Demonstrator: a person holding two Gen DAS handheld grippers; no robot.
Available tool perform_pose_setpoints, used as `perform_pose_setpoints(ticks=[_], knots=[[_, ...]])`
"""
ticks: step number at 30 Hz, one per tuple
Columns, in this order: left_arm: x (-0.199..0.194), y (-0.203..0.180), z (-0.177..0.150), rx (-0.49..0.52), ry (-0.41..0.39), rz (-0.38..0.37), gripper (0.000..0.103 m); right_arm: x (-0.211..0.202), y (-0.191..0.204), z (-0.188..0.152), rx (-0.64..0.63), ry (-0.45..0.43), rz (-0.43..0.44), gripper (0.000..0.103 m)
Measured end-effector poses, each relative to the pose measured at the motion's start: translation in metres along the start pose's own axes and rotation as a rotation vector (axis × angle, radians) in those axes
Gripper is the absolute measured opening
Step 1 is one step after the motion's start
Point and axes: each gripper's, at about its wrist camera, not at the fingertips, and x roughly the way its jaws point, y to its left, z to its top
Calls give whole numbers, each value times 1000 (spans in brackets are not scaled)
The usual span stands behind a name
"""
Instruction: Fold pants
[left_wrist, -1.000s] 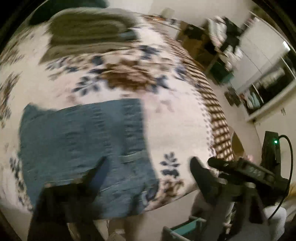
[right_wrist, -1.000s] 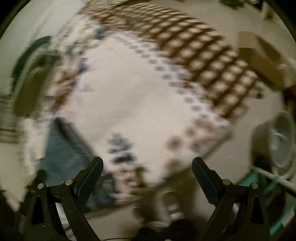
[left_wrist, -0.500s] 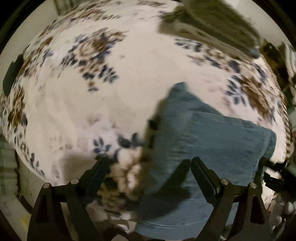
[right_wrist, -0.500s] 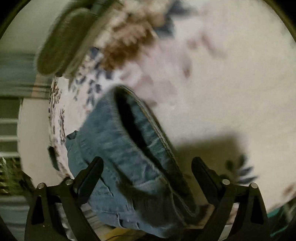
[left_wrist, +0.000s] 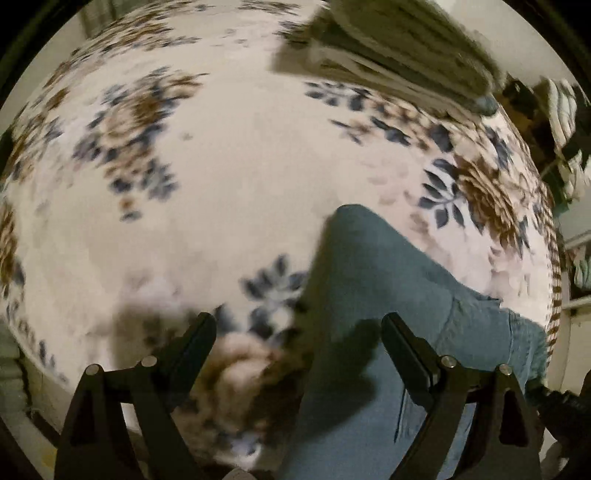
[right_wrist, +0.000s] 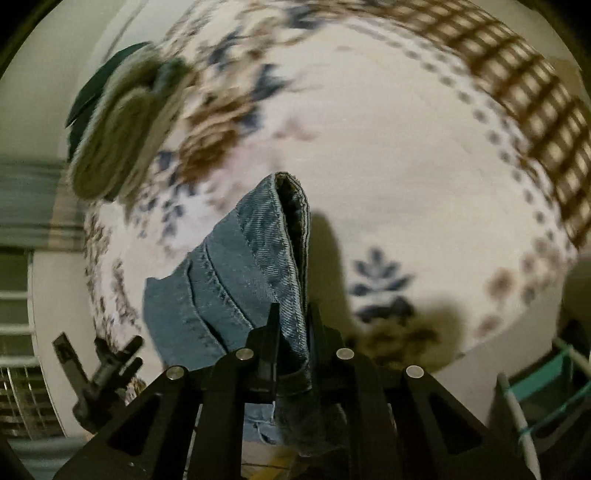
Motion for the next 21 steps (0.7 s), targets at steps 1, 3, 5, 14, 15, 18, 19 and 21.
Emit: perform_pose_setpoints(ticks=[1, 3, 5, 14, 15, 18, 19, 21], knots=[[8, -6, 6, 7, 3, 4, 91, 0, -8, 2, 2, -13, -25, 11], [21, -11, 16, 1, 7, -15, 100, 4, -26, 8, 47, -24, -33, 9], [39, -14, 26, 3, 37, -7, 101, 10, -42, 15, 88, -8, -3, 9], [30, -3, 30, -3, 55, -37, 102, 9, -43, 33, -21, 109, 22, 58], [24, -2, 27, -4, 49, -39, 102, 6, -44, 33, -2, 105, 34, 62], [5, -1, 14, -12, 22, -48, 102, -3, -57, 19, 70, 122, 61, 63], [1, -1, 9, -12, 23, -42, 102, -6, -62, 11, 91, 128, 65, 63], [-5, -1, -2, -12, 28, -33, 102, -7, -72, -11, 156, 141, 92, 63]])
